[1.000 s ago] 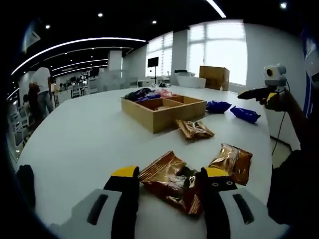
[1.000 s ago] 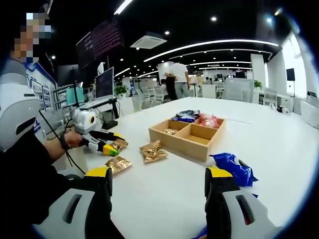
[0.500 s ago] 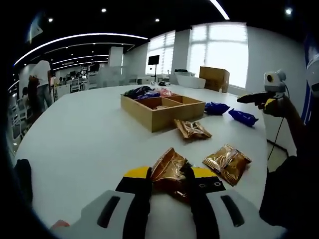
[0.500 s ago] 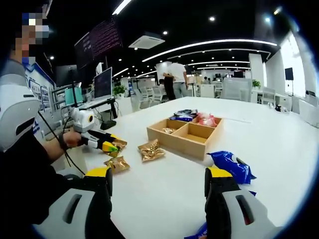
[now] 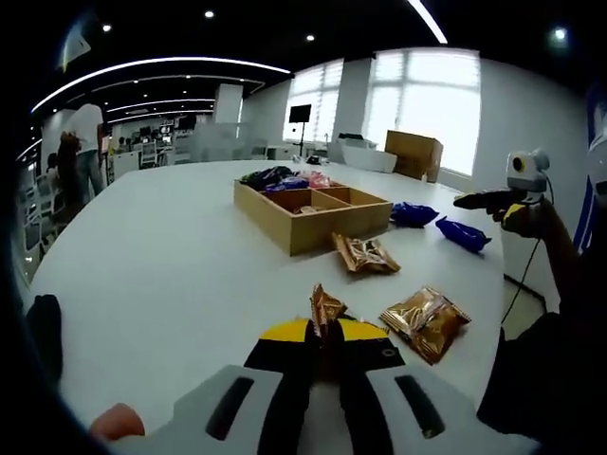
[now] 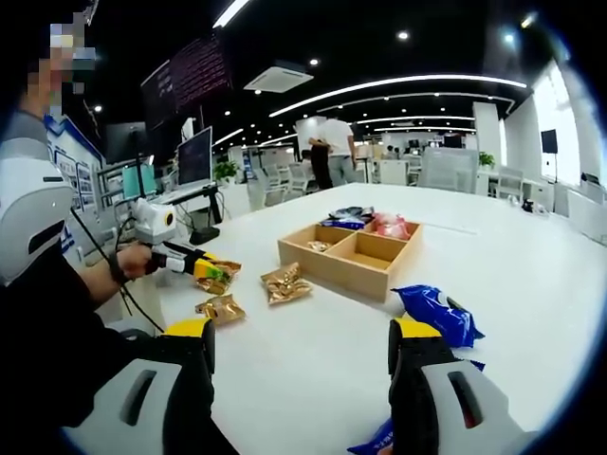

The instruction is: Pick up the scattered marshmallows, QQ candies, Oreo cookies, and mixed nuts on the table and sort them into separate containers

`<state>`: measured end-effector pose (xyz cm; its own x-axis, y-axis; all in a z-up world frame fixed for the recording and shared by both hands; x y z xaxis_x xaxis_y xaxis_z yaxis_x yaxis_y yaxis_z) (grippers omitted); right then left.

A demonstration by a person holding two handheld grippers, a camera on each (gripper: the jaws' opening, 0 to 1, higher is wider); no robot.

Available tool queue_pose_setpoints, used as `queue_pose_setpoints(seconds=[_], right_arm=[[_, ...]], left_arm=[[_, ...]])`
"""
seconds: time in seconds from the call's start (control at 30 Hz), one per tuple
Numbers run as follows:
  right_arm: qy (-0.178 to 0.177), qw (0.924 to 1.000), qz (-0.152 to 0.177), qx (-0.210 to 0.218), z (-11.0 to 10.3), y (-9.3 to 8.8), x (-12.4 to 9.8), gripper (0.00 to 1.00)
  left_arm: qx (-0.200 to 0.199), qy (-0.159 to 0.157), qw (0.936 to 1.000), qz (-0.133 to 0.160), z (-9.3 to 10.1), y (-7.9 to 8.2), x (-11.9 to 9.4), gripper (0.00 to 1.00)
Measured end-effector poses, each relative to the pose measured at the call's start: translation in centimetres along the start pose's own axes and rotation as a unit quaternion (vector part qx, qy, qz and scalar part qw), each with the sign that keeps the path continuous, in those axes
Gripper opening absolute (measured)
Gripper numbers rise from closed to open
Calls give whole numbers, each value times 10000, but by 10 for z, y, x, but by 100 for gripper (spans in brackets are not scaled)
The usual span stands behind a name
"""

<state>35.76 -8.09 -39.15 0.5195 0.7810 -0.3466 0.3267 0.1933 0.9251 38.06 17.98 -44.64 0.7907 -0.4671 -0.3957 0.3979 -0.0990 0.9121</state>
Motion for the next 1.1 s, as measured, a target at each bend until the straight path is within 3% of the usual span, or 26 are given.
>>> queue_pose_setpoints(seconds=[0.7,1.1], right_arm=[[53,10000,63,-27,-1,5,1,70],[69,10000,52,-15,0,4,3,70]], left_arm=[[242,38,9993,268,-1,26,-9,11],[392,101,9979,510,-1,52,-24,10]])
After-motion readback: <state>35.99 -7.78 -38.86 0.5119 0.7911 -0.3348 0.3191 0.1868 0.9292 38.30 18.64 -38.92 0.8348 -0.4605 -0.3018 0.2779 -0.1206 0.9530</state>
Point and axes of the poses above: the point that each gripper's makers call its tool centre point, and the gripper's own axes: x roughly forward along the fingers, z roughly to its right, y roughly out of its top, the point moved 1 cm from there along -x, roughly backward along the fingers, and after that the axes turned 7 degrees about y, right-handed, at the moved point
